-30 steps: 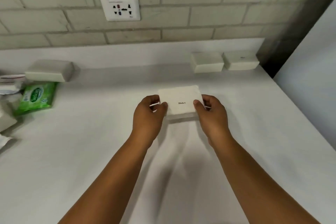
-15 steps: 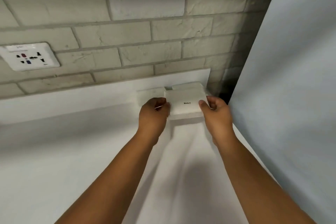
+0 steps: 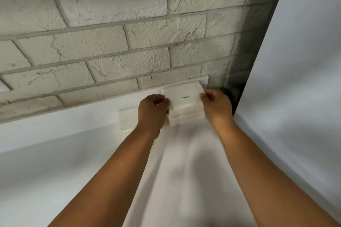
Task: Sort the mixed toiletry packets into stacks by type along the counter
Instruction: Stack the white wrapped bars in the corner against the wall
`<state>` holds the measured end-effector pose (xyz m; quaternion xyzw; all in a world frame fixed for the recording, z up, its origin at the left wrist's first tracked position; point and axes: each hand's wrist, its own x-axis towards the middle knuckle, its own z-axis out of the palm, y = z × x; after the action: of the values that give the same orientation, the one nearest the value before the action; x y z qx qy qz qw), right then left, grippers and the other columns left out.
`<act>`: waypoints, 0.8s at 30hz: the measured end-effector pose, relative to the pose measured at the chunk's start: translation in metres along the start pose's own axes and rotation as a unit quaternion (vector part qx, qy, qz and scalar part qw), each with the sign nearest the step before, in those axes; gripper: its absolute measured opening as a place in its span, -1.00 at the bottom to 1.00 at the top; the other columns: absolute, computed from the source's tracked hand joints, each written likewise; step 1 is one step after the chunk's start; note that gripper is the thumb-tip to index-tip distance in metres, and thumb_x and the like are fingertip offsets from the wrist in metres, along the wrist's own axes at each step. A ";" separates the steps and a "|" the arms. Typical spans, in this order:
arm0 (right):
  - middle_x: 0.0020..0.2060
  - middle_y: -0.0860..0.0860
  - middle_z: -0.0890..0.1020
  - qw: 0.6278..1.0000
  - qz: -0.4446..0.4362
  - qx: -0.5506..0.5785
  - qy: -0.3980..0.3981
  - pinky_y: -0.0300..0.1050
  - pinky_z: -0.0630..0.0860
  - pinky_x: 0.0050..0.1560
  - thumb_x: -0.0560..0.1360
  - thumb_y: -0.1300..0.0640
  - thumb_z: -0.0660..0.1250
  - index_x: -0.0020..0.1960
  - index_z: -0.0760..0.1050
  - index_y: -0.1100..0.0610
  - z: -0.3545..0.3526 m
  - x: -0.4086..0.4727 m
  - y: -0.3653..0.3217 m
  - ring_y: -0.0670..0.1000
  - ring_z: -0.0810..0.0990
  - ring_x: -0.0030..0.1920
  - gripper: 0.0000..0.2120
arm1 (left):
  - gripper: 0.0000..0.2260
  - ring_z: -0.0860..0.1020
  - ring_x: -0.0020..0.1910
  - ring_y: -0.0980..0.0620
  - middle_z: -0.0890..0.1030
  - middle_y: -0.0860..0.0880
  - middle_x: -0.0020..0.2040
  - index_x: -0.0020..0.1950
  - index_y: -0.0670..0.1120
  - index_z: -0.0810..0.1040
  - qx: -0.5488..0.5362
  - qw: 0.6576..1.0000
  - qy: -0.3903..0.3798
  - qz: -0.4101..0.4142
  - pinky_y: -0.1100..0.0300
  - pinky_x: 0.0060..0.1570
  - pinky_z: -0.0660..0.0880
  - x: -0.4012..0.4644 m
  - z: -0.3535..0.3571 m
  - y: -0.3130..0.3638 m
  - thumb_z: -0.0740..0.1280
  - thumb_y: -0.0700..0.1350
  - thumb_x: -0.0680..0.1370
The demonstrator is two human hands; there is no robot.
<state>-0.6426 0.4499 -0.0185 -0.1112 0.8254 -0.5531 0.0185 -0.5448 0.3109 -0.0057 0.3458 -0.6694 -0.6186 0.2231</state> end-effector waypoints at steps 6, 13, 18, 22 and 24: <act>-0.02 0.00 0.64 1.000 -0.010 -0.018 0.009 -0.25 0.36 -0.06 0.57 0.04 0.24 0.18 0.56 0.11 0.004 0.001 0.006 -0.07 0.53 -0.08 -0.74 | -0.90 0.56 -0.32 0.00 0.61 0.02 -0.29 0.02 -0.10 0.60 0.009 1.000 0.005 0.004 -0.02 -0.01 0.60 0.005 0.003 -0.008 0.39 -0.17 0.51; 0.04 0.10 0.62 0.991 -0.053 -0.121 0.024 -0.15 0.42 0.00 0.57 -0.08 0.17 0.15 0.52 0.14 -0.001 -0.005 -0.008 0.11 0.58 0.06 -0.65 | -0.68 0.54 0.07 0.00 0.57 0.01 0.13 0.27 -0.11 0.51 0.092 0.995 0.011 0.035 0.15 0.12 0.47 -0.004 -0.006 0.005 0.32 -0.01 0.56; 0.25 0.08 0.52 0.981 -0.149 -0.108 0.066 -0.05 0.39 0.29 0.56 -0.07 0.23 0.32 0.44 0.08 0.007 -0.040 -0.062 0.09 0.46 0.26 -0.61 | -0.64 0.51 0.13 0.04 0.54 0.02 0.20 0.31 -0.08 0.47 0.106 0.990 0.041 0.083 0.20 0.10 0.42 -0.028 -0.048 0.030 0.31 0.03 0.56; 0.26 0.03 0.49 0.984 -0.174 -0.039 -0.008 -0.16 0.34 0.28 0.55 -0.06 0.26 0.34 0.42 0.05 0.041 -0.080 -0.120 0.04 0.43 0.30 -0.61 | -0.63 0.48 0.09 0.10 0.51 0.02 0.20 0.33 -0.07 0.45 0.094 0.984 0.098 0.119 0.25 0.02 0.37 -0.047 -0.113 0.052 0.30 0.05 0.57; 0.25 0.01 0.48 0.980 -0.193 -0.023 -0.043 -0.12 0.36 0.29 0.54 -0.07 0.26 0.33 0.42 0.03 0.063 -0.103 -0.145 0.02 0.43 0.29 -0.61 | -0.64 0.50 0.13 0.07 0.51 0.01 0.20 0.31 -0.07 0.45 0.086 0.980 0.128 0.125 0.22 0.05 0.40 -0.056 -0.151 0.059 0.30 0.05 0.57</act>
<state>-0.5092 0.3615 0.0804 -0.2922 0.7995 -0.5219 -0.0556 -0.4095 0.2501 0.0794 0.3535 -0.7242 -0.4762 0.3519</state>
